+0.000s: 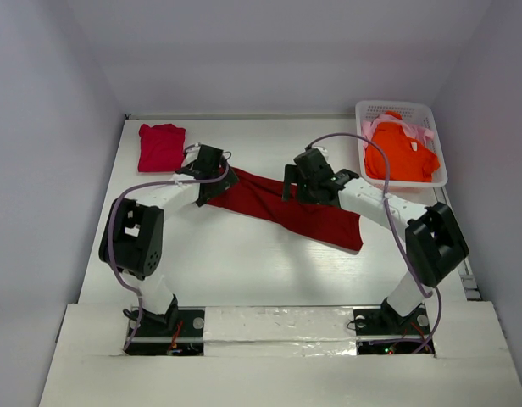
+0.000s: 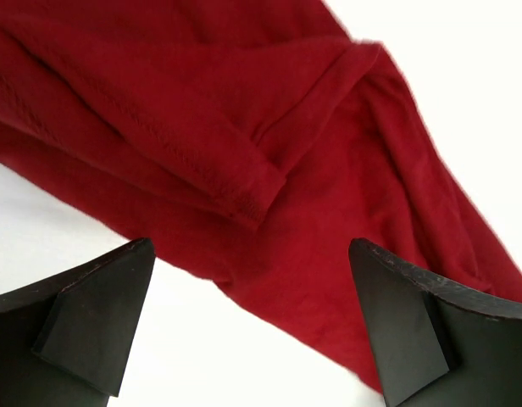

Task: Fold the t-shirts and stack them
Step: Fold the tshirt

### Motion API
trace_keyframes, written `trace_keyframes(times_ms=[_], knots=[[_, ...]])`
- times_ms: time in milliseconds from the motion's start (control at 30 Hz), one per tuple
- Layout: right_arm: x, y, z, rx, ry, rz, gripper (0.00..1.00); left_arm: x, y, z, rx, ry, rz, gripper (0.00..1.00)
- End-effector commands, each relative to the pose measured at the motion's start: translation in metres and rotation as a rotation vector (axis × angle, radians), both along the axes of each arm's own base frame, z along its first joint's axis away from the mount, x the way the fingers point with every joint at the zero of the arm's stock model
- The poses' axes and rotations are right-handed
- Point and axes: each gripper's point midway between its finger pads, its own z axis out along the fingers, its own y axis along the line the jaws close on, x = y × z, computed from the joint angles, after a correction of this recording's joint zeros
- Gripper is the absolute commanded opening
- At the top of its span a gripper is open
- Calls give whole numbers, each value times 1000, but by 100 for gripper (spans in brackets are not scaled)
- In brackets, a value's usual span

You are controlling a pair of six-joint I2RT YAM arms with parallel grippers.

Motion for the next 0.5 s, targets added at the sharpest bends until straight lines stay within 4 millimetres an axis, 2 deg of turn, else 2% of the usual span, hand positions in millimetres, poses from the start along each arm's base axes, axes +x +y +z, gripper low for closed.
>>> trace_keyframes(times_ms=[0, 133, 267, 467], knots=[[4, -4, 10, 3, -30, -20, 100, 14, 3, 19, 24, -48, 38, 99], [4, -2, 5, 4, -18, -13, 100, 18, 13, 21, 59, -55, 62, 99], [3, -3, 6, 4, -21, -13, 100, 19, 23, 13, 70, -37, 83, 99], [1, -5, 8, 5, -24, -14, 100, 22, 32, 10, 75, -40, 109, 91]])
